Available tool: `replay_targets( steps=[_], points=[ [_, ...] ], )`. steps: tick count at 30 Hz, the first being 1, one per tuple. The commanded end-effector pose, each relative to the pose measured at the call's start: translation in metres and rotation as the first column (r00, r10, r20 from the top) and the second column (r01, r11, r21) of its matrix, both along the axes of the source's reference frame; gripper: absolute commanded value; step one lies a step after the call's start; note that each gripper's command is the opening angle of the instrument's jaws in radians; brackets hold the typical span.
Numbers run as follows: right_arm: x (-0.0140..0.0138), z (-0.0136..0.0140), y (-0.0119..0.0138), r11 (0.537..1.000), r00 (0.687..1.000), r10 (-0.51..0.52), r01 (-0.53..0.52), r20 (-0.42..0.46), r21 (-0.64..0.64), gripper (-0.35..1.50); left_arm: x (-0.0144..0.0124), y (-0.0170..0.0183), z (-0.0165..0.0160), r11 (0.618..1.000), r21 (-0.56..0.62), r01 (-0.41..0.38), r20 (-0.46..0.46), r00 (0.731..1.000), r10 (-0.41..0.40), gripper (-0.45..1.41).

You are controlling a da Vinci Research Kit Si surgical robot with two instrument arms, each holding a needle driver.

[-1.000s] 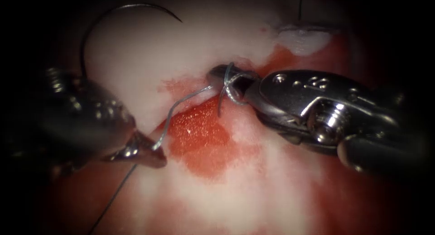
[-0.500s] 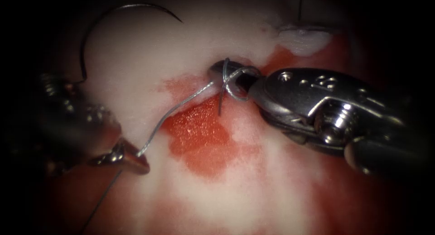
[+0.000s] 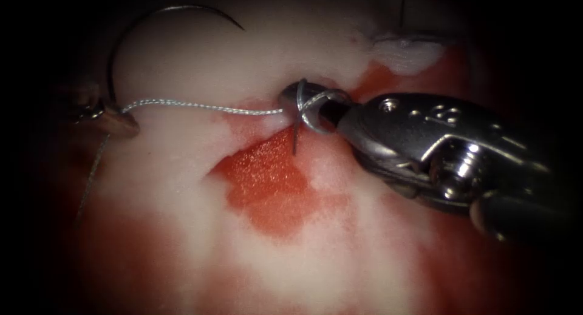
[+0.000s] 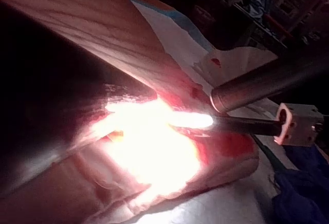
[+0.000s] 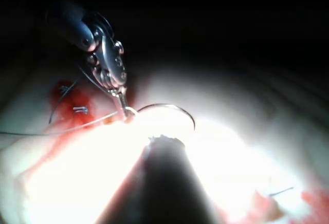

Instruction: Wound Closure

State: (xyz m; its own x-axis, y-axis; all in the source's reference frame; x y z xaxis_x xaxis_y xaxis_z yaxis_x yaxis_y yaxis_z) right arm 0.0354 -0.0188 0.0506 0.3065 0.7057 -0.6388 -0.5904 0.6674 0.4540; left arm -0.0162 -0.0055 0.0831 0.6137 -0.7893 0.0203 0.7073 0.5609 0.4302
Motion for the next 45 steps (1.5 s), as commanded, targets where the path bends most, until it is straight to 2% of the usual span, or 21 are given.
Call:
replay_targets(
  steps=[1,7,17,19,21,23,29,36,40,41,43,45],
  points=[
    [0.0010,-0.0006,0.0008,1.000,1.000,-0.009,0.009,-0.010,-0.007,-0.35,-0.0004,0.0015,0.0000,1.000,-0.007,0.014,-0.003,1.000,-0.014,-0.45],
    [0.0010,-0.0012,0.0007,0.999,0.999,-0.047,0.047,-0.020,-0.014,-0.35,-0.0002,0.0024,0.0013,0.999,-0.016,0.044,-0.017,0.999,-0.044,-0.45],
    [0.0009,-0.0020,0.0008,0.997,0.997,-0.068,0.068,-0.018,-0.033,-0.35,-0.0009,0.0025,0.0014,0.999,0.004,0.054,-0.016,0.998,-0.054,-0.45],
    [0.0005,-0.0021,0.0007,0.996,0.997,-0.079,0.078,-0.019,-0.044,-0.35,-0.0012,0.0037,0.0014,0.997,-0.022,0.077,-0.032,0.997,-0.077,-0.45],
    [0.0000,-0.0021,0.0006,0.994,0.995,-0.097,0.096,-0.015,-0.057,-0.35,-0.0023,0.0076,0.0020,0.996,-0.067,0.058,-0.051,0.997,-0.062,-0.45],
    [-0.0001,-0.0022,0.0005,0.993,0.994,-0.105,0.104,-0.016,-0.059,-0.35,-0.0029,0.0098,0.0025,0.994,-0.092,0.054,-0.064,0.996,-0.060,-0.45],
    [-0.0004,-0.0024,0.0004,0.989,0.990,-0.138,0.137,-0.005,-0.055,-0.35,-0.0046,0.0133,0.0044,0.985,-0.165,0.050,-0.110,0.992,-0.069,-0.45],
    [-0.0004,-0.0022,0.0004,0.988,0.989,-0.145,0.145,-0.003,-0.059,-0.35,-0.0054,0.0116,0.0062,0.988,-0.145,0.048,-0.107,0.992,-0.064,-0.45],
    [-0.0007,-0.0020,0.0004,0.987,0.988,-0.151,0.152,0.027,-0.049,-0.35,-0.0046,0.0094,0.0041,0.995,-0.098,0.034,-0.076,0.996,-0.042,-0.45],
    [-0.0008,-0.0016,0.0006,0.988,0.987,-0.147,0.150,0.064,-0.042,-0.15,-0.0040,0.0082,0.0029,0.995,-0.091,0.037,-0.063,0.997,-0.043,-0.45],
    [-0.0009,-0.0011,0.0007,0.987,0.985,-0.154,0.157,0.076,-0.038,0.24,-0.0032,0.0065,0.0012,0.996,-0.083,0.042,-0.040,0.998,-0.045,-0.45],
    [-0.0012,-0.0006,0.0007,0.986,0.985,-0.155,0.159,0.076,-0.045,0.27,-0.0022,0.0047,-0.0006,0.996,-0.081,0.041,-0.026,0.999,-0.043,-0.45]
  ],
)
